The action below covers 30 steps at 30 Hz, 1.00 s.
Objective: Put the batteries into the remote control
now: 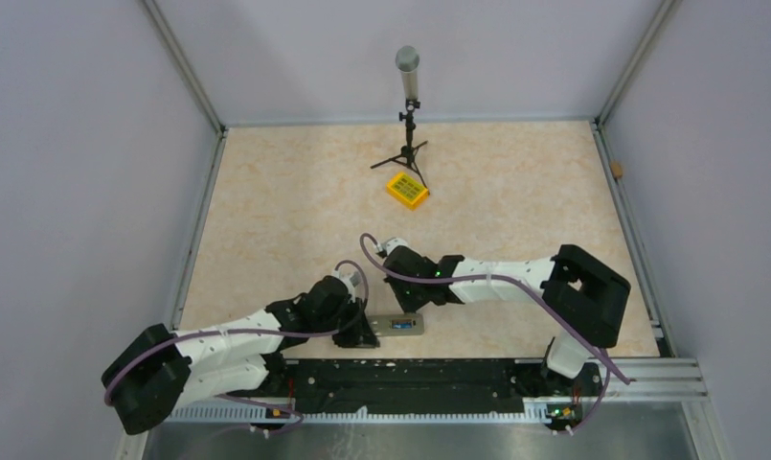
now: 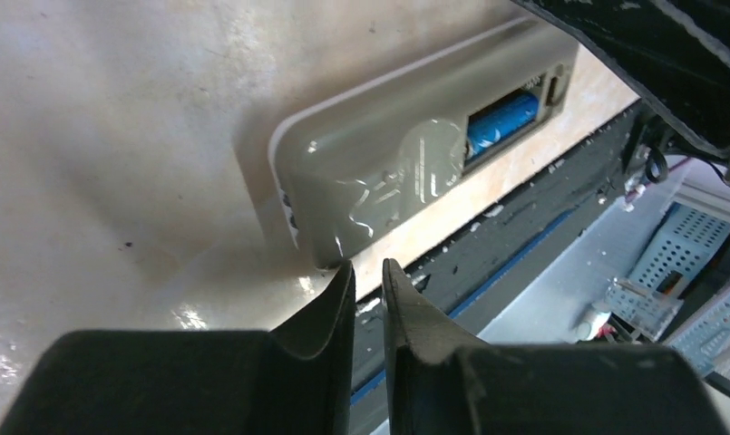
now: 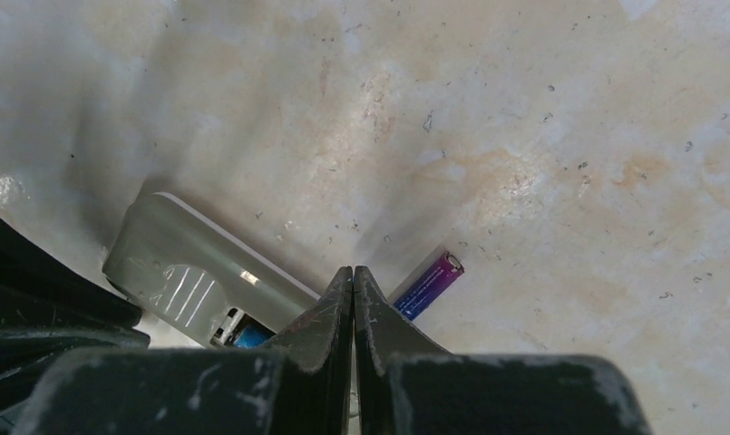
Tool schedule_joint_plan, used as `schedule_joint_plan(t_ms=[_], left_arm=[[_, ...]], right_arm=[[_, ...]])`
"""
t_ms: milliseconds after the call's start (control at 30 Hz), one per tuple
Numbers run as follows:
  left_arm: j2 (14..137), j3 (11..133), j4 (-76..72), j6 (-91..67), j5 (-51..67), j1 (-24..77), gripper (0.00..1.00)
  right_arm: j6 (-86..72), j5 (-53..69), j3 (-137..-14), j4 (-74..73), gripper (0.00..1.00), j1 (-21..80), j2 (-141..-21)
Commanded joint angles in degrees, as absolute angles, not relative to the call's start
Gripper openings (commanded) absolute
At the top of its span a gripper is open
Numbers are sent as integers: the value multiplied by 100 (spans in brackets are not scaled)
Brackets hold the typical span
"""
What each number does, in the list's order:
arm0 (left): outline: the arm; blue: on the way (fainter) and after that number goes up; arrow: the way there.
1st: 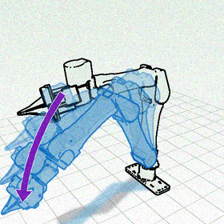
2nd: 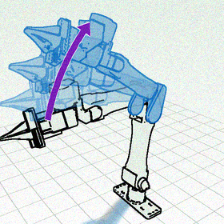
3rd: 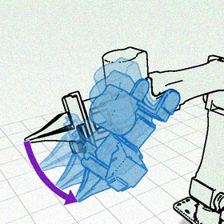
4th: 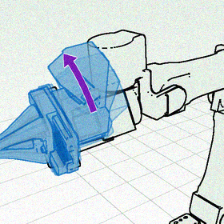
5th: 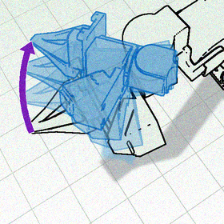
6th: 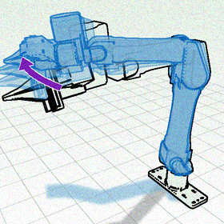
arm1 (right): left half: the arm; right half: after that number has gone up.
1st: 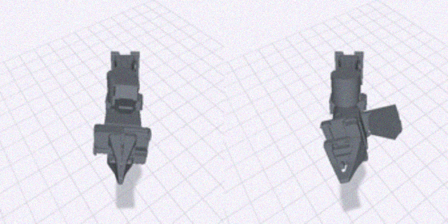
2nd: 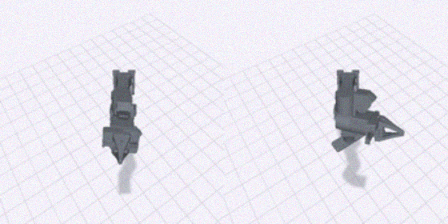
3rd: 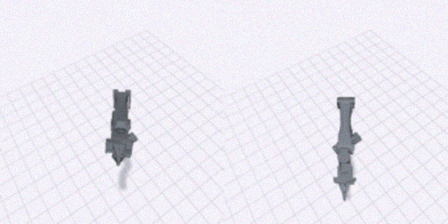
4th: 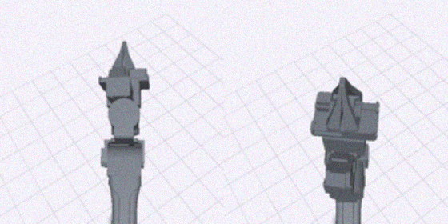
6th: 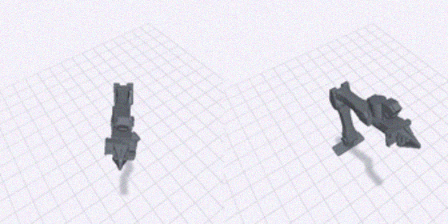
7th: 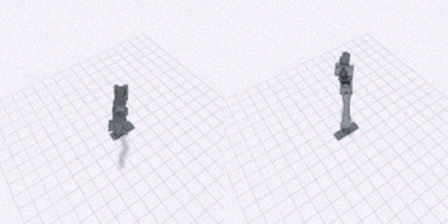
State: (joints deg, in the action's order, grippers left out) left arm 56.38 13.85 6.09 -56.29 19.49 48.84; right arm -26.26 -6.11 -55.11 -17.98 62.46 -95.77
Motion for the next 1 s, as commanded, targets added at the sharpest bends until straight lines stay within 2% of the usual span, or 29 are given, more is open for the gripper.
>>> schedule_joint_plan(t_ms=[0, 467, 967], left_arm=[[5879, 1335, 274, -5717, 1471, 4939, 18], [6623, 1809, 720, -5405, 417, 4932, 20], [7087, 2160, 528, -5124, 260, 4931, 20]], right_arm=[[-2530, -535, -5349, -1624, 0, 6240, -9538], [-2811, -359, -4598, -1555, 0, 6581, -8905], [-3508, -448, -4220, -1370, 0, 7284, -8405]])
